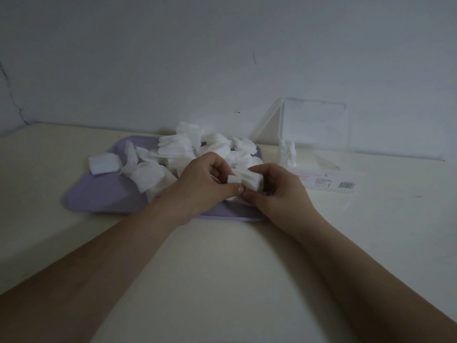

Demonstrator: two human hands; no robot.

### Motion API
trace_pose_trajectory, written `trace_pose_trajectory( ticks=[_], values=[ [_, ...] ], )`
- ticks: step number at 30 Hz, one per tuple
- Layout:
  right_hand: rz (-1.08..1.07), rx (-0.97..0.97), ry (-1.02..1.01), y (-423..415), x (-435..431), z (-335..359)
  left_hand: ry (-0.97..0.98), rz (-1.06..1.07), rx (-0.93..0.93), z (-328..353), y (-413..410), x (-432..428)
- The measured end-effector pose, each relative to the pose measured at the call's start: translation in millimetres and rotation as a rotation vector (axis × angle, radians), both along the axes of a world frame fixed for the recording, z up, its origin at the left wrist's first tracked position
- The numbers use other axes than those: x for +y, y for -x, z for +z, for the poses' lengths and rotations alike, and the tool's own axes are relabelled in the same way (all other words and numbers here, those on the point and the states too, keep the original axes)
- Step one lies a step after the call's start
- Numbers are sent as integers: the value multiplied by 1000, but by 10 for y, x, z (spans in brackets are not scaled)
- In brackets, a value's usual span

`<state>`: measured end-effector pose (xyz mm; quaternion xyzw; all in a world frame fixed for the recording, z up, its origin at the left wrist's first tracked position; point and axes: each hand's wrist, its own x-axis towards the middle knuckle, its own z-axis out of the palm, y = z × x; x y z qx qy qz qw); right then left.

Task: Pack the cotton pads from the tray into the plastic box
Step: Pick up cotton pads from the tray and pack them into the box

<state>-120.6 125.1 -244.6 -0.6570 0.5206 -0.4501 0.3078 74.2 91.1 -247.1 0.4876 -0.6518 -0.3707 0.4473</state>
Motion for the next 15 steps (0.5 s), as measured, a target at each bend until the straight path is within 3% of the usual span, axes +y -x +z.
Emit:
trace_pose_trajectory(
  ticks=[6,15],
  values=[
    [63,27,55,6,5,6,23,-133,-133,47,-8,8],
    [163,382,132,-52,37,-72,-6,-111,-197,39,-8,-5]
  ],
)
